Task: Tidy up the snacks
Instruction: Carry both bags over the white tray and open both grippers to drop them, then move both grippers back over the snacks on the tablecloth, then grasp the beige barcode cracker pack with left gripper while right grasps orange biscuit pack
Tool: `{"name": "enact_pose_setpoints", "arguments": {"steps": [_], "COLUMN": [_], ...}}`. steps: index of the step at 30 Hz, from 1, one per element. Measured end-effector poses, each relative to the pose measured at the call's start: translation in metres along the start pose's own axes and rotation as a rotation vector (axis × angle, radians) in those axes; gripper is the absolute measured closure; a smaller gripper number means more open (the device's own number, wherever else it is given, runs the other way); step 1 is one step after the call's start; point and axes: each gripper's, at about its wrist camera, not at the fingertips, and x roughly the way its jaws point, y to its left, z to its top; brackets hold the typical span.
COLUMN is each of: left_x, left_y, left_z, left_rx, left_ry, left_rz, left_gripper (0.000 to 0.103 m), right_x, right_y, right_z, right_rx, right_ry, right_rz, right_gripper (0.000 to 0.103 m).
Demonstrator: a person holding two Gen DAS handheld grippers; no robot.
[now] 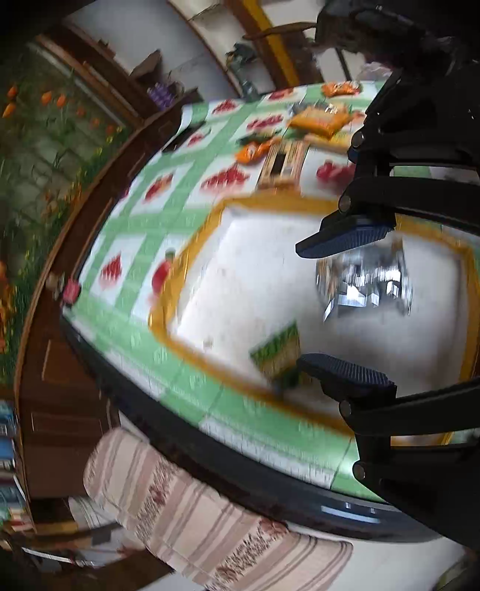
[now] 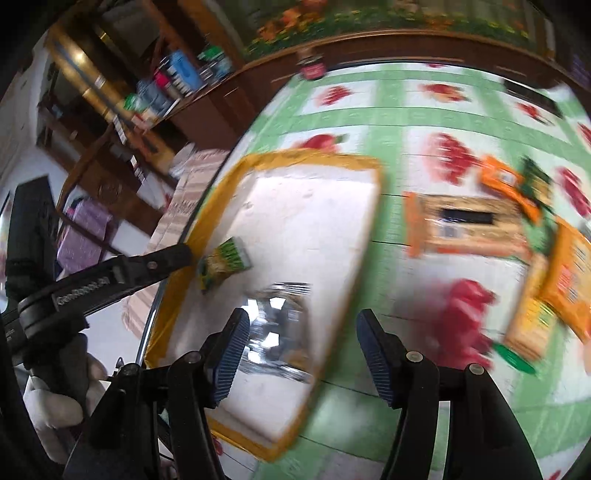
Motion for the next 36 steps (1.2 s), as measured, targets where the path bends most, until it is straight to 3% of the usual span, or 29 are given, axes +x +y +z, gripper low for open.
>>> {"name": "enact_pose_setpoints", "arguments": {"steps": [11, 15, 20, 28, 31, 33, 36], "left_x": [0.032, 0.052, 0.097, 0.174, 0.183, 0.176, 0.162], "left_y": [-0.109, -0.151, -0.197, -0.205, -0.201, -0.201, -0.197], "left_z": [-0.012, 0.002, 0.028, 0.041, 0.026, 0.015, -0.001], "left_rx": [0.240, 0.332, 0.432, 0.397, 0.382, 0.393, 0.421], "left_ry": [0.108, 0.136, 0.161, 0.301, 0.427, 0.457, 0.464], "left_rz": [-0.159, -0.197, -0.191, -0.144, -0.194, -0.239, -0.245], "left_gripper": [0.051, 0.051, 0.051, 0.051, 0.051, 0.051, 0.051], "right_x": [-0.061, -0.075, -0.086, -0.102, -0.105, -0.105, -0.102], "right_y": [-0.135, -0.158, -0.177, -0.203, -0.211, -0.217, -0.220], "right_z": [-0.040, -0.052, -0.067, -0.092, -0.092, -0.089, -0.078], "right_rx": [0.319, 0.368, 0.413, 0.487, 0.501, 0.511, 0.514], "right_ry": [-0.072, -0.089, -0.096, -0.100, -0.106, -0.107, -0.111], "right_rz": [-0.122, -0.141, -0.155, -0.190, -0.191, -0.179, -0.161], "right_gripper": [0.039, 0.039, 0.039, 0.039, 0.039, 0.039, 0.039]}}
